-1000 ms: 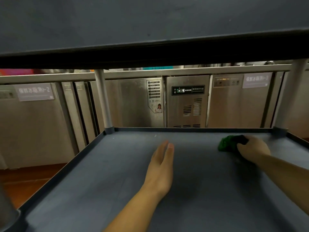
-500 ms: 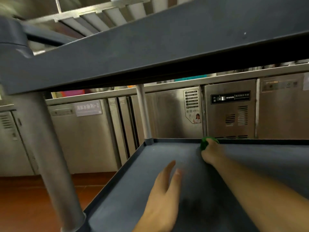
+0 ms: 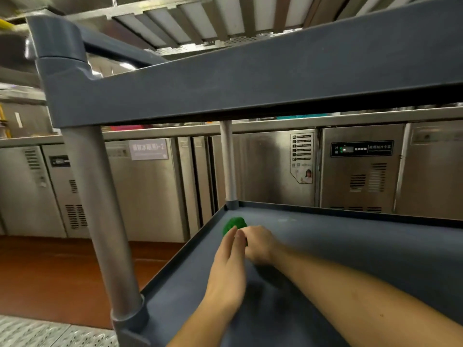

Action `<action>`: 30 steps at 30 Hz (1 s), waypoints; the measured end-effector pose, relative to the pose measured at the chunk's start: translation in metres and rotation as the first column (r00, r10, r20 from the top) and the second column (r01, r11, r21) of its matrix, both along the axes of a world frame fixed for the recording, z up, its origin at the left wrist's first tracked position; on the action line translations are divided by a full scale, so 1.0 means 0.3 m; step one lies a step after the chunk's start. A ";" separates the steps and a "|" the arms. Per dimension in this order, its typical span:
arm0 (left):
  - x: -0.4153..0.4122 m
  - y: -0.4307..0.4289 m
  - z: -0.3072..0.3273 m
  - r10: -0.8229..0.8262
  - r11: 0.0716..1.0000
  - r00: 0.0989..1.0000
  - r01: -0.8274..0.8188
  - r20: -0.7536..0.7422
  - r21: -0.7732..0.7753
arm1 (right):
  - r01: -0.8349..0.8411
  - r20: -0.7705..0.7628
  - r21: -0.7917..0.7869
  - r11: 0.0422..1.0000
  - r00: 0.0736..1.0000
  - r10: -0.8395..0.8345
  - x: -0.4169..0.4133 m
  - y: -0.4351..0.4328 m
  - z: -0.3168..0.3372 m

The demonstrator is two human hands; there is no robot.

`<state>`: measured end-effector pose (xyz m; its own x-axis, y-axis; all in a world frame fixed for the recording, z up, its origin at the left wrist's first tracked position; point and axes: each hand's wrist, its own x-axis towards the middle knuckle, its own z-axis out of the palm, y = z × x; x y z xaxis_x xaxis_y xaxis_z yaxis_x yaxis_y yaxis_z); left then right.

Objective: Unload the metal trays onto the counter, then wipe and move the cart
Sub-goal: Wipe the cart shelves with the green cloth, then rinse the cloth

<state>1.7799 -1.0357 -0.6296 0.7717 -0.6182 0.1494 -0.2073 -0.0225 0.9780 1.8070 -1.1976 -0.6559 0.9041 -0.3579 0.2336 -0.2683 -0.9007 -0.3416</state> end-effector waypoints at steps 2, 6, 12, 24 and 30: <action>0.000 -0.004 0.004 0.012 1.000 1.000 -0.012 -0.009 0.001 | -0.072 -0.056 0.021 0.997 0.996 0.073 -0.073 0.009 0.021; -0.008 -0.013 0.010 -0.010 1.000 1.000 0.010 -0.005 0.017 | -0.134 -0.178 0.000 0.991 0.975 0.132 -0.244 -0.033 0.044; -0.001 -0.014 0.024 -0.056 0.998 0.998 0.055 0.007 0.030 | -0.059 -0.193 0.182 0.982 0.977 0.094 -0.487 -0.121 0.072; 0.001 0.069 -0.019 -0.004 1.000 0.998 0.002 0.069 0.025 | 0.255 0.092 -0.019 0.967 0.963 -0.253 -0.191 0.102 -0.012; -0.033 0.073 -0.013 -0.029 1.000 0.991 0.028 0.129 0.006 | -0.097 -0.108 -0.063 0.993 0.990 0.090 -0.272 0.188 0.025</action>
<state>1.7701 -1.0138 -0.6335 0.7281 -0.6405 0.2444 -0.3326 -0.0183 0.9429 1.7253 -1.1413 -0.6482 0.9536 -0.2573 0.1565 -0.2130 -0.9436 -0.2535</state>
